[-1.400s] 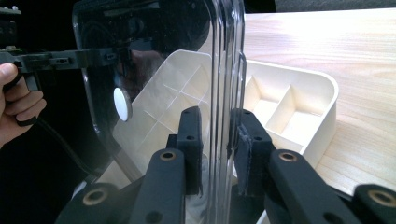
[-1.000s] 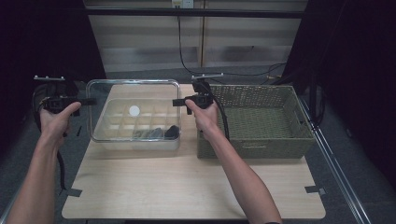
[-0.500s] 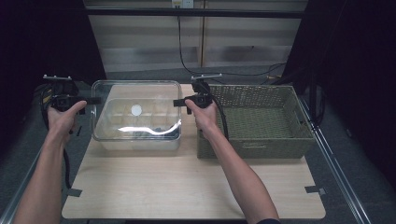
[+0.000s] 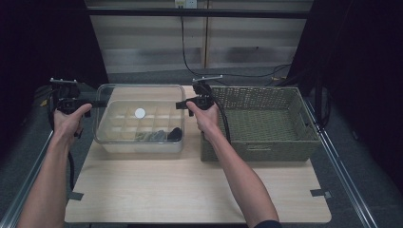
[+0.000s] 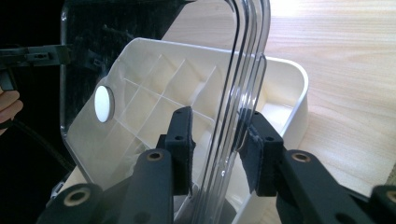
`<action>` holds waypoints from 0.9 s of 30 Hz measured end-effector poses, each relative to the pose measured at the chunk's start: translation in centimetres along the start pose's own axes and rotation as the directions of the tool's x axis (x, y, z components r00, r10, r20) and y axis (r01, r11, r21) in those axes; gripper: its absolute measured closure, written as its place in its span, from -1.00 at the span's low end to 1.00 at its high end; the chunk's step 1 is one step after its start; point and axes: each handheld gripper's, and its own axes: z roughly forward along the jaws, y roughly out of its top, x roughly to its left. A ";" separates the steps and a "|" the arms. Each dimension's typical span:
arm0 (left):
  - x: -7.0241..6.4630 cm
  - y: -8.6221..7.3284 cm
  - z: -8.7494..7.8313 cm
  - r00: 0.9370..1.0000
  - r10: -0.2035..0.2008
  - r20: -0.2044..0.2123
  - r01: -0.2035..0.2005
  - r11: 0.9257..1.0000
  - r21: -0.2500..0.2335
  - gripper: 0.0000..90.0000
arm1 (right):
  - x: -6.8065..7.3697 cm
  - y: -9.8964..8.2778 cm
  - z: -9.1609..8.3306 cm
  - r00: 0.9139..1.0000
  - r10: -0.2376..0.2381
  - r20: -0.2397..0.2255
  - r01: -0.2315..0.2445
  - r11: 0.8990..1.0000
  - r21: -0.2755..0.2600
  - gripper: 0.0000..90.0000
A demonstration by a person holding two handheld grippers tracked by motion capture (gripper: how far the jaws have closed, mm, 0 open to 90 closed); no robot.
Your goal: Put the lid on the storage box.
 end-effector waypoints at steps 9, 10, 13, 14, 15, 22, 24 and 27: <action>0.6 -0.4 1.1 1.000 -0.016 0.012 0.016 1.000 0.025 0.19 | -0.4 -0.1 0.5 1.000 0.014 0.004 -0.014 1.000 0.002 0.46; 0.6 -0.4 1.1 1.000 -0.016 0.012 0.016 1.000 0.025 0.18 | -0.4 -0.1 0.5 1.000 0.014 0.004 -0.014 1.000 0.002 0.46; 0.9 -0.7 1.5 0.999 -0.032 0.019 0.032 0.999 0.023 0.17 | -0.6 0.0 0.8 1.000 0.016 0.011 -0.017 1.000 0.007 0.45; 0.9 -0.7 1.5 0.999 -0.032 0.019 0.032 0.999 0.023 0.16 | -0.6 0.0 0.8 1.000 0.016 0.011 -0.017 1.000 0.007 0.45; 0.9 -0.7 1.7 0.999 -0.038 0.016 0.038 0.999 0.023 0.16 | -0.6 -0.1 0.9 1.000 0.019 0.014 -0.019 1.000 0.008 0.45; 1.6 -1.4 2.4 0.999 -0.046 0.022 0.044 0.998 0.048 0.12 | -1.0 -0.1 1.5 0.999 0.038 0.032 -0.038 0.999 0.015 0.43; 1.7 -1.7 2.8 0.999 -0.048 0.012 0.048 0.997 0.063 0.08 | -0.9 0.0 1.5 0.998 0.039 0.040 -0.040 0.999 0.018 0.42; 2.1 -2.0 3.0 0.997 -0.071 0.022 0.070 0.996 0.050 0.11 | -1.0 0.1 1.6 0.997 0.050 0.063 -0.052 0.998 0.033 0.43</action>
